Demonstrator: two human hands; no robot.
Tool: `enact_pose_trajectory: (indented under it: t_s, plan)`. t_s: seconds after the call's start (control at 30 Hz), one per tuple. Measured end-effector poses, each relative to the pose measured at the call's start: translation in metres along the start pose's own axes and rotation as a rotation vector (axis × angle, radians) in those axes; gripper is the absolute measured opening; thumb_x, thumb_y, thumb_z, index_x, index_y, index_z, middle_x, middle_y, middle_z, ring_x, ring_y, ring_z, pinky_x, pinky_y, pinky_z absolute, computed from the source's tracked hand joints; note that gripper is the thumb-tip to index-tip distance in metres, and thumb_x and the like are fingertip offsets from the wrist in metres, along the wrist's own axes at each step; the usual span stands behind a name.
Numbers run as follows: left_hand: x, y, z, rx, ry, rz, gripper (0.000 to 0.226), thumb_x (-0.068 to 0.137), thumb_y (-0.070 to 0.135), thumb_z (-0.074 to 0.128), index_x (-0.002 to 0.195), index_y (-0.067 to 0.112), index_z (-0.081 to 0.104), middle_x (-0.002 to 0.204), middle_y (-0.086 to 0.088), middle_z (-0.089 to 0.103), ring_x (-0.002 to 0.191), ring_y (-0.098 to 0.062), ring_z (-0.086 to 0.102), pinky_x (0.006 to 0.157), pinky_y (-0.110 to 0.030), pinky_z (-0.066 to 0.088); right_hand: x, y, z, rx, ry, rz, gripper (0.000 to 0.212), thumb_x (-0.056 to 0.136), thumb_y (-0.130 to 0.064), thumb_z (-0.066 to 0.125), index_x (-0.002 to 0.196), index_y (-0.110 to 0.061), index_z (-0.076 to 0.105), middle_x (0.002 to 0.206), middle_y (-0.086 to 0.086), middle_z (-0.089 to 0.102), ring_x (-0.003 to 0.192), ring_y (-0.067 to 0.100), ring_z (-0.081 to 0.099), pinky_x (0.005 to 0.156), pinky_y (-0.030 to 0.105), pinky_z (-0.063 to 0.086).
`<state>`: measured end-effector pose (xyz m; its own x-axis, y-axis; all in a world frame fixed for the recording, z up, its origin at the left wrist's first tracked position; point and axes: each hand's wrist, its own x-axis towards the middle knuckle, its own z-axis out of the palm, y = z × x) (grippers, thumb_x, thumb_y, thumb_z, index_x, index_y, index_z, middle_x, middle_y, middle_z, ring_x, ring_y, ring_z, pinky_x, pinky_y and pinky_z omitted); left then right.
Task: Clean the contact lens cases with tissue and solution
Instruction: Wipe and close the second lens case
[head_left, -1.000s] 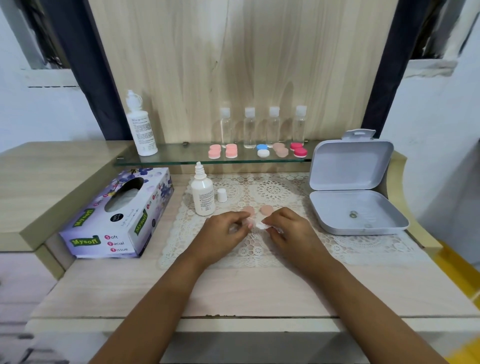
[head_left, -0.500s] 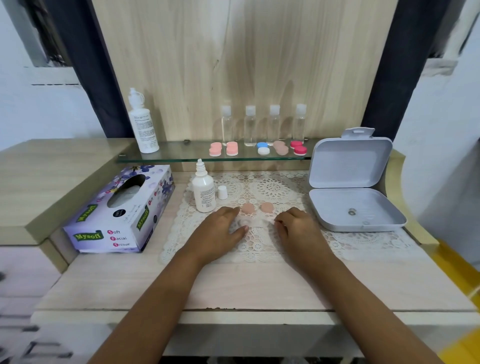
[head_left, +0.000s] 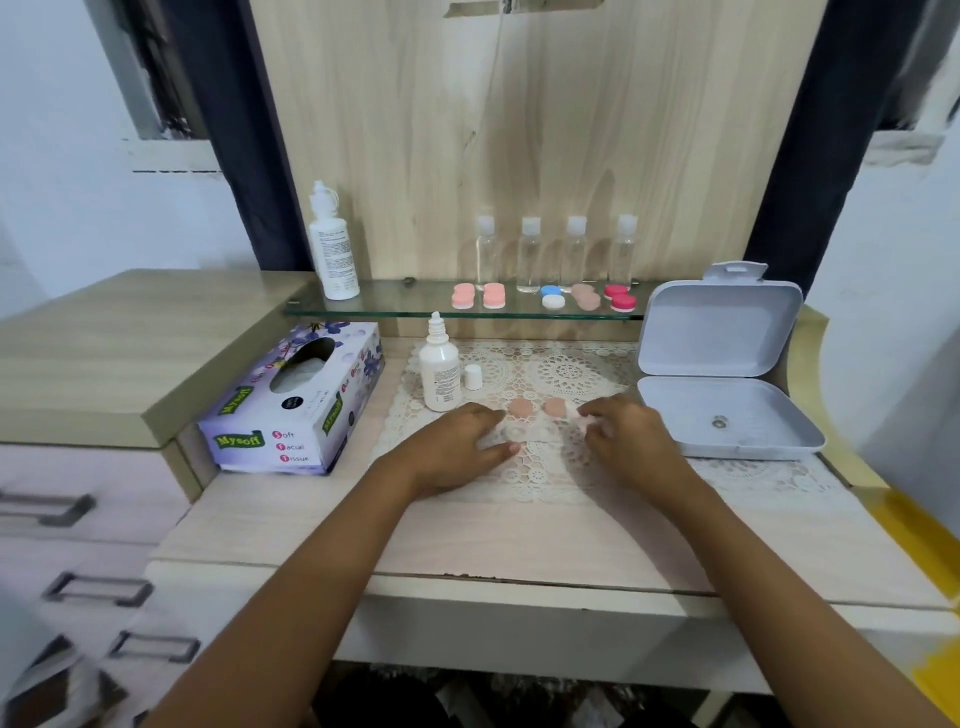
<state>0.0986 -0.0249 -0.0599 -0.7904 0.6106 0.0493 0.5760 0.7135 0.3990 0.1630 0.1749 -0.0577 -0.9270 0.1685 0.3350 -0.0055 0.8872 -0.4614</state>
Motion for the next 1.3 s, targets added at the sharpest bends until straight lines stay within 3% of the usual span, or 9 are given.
enact_pose_trajectory:
  t_s: [0.1, 0.23, 0.43, 0.53, 0.8, 0.97, 1.1, 1.17, 1.3]
  plan:
    - [-0.019, 0.0, -0.01, -0.021, 0.046, 0.013, 0.056, 0.092, 0.049, 0.047, 0.141, 0.024, 0.038, 0.146, 0.003, 0.038, 0.131, -0.012, 0.037, 0.101, -0.02, 0.026, -0.003, -0.014, -0.006, 0.018, 0.032, -0.022, 0.03, 0.087, -0.01, 0.052, 0.115, -0.012, 0.064, 0.119, 0.011, 0.061, 0.108, 0.024, 0.055, 0.088, 0.024, 0.037]
    - [-0.054, -0.009, -0.023, -0.01, 0.082, 0.018, 0.053, 0.091, 0.045, 0.05, 0.139, 0.025, 0.041, 0.145, 0.003, 0.04, 0.131, -0.011, 0.037, 0.1, -0.017, 0.024, -0.014, -0.043, 0.0, 0.064, 0.03, -0.115, 0.029, 0.087, -0.009, 0.053, 0.114, -0.01, 0.064, 0.117, 0.01, 0.062, 0.106, 0.022, 0.056, 0.074, 0.009, 0.026]
    - [-0.124, -0.041, -0.039, 0.014, 0.169, -0.052, 0.05, 0.09, 0.045, 0.053, 0.136, 0.025, 0.047, 0.136, 0.004, 0.05, 0.125, -0.009, 0.043, 0.097, -0.015, 0.028, -0.03, -0.1, 0.028, 0.117, -0.06, -0.272, 0.027, 0.088, -0.009, 0.055, 0.114, -0.008, 0.064, 0.116, 0.011, 0.061, 0.106, 0.022, 0.055, 0.075, 0.007, 0.025]
    - [-0.161, -0.062, -0.045, 0.031, 0.224, -0.121, 0.049, 0.09, 0.044, 0.054, 0.134, 0.023, 0.049, 0.136, 0.004, 0.05, 0.123, -0.009, 0.044, 0.093, -0.012, 0.026, -0.034, -0.134, 0.047, 0.154, -0.114, -0.337, 0.027, 0.087, -0.009, 0.056, 0.113, -0.009, 0.064, 0.116, 0.012, 0.062, 0.107, 0.023, 0.055, 0.077, 0.008, 0.026]
    - [-0.26, -0.122, -0.055, 0.038, 0.292, -0.353, 0.049, 0.09, 0.042, 0.055, 0.133, 0.02, 0.051, 0.133, 0.0, 0.055, 0.116, -0.014, 0.052, 0.093, -0.019, 0.035, -0.059, -0.24, 0.11, 0.305, -0.253, -0.538, 0.029, 0.084, -0.006, 0.057, 0.112, -0.007, 0.065, 0.114, 0.014, 0.062, 0.106, 0.026, 0.055, 0.081, 0.017, 0.032]
    - [-0.318, -0.166, -0.049, 0.01, 0.349, -0.475, 0.067, 0.079, 0.061, 0.042, 0.128, 0.017, 0.056, 0.125, -0.003, 0.061, 0.093, -0.01, 0.057, 0.087, -0.018, 0.038, -0.077, -0.3, 0.155, 0.376, -0.365, -0.664, 0.028, 0.084, -0.006, 0.057, 0.111, -0.006, 0.065, 0.109, 0.013, 0.062, 0.099, 0.025, 0.055, 0.074, 0.014, 0.03]
    - [-0.353, -0.2, -0.028, -0.052, 0.339, -0.592, 0.079, 0.072, 0.069, 0.037, 0.129, 0.017, 0.055, 0.122, -0.006, 0.062, 0.102, -0.019, 0.061, 0.092, -0.03, 0.046, -0.093, -0.331, 0.198, 0.38, -0.493, -0.696, 0.03, 0.087, -0.009, 0.054, 0.115, -0.009, 0.063, 0.117, 0.011, 0.059, 0.107, 0.022, 0.054, 0.085, 0.019, 0.033]
    - [-0.368, -0.219, -0.009, -0.075, 0.321, -0.641, 0.082, 0.07, 0.07, 0.033, 0.129, 0.017, 0.055, 0.125, -0.005, 0.061, 0.107, -0.019, 0.059, 0.093, -0.029, 0.045, -0.104, -0.339, 0.223, 0.384, -0.553, -0.702, 0.029, 0.086, -0.007, 0.054, 0.113, -0.007, 0.064, 0.115, 0.013, 0.06, 0.106, 0.024, 0.055, 0.088, 0.02, 0.033]
    - [-0.387, -0.246, 0.031, -0.126, 0.264, -0.706, 0.052, 0.088, 0.047, 0.055, 0.13, 0.016, 0.053, 0.129, -0.004, 0.058, 0.116, -0.018, 0.054, 0.093, -0.021, 0.036, -0.124, -0.341, 0.28, 0.318, -0.706, -0.686, 0.029, 0.084, -0.007, 0.054, 0.112, -0.005, 0.064, 0.112, 0.017, 0.061, 0.106, 0.03, 0.056, 0.092, 0.03, 0.039]
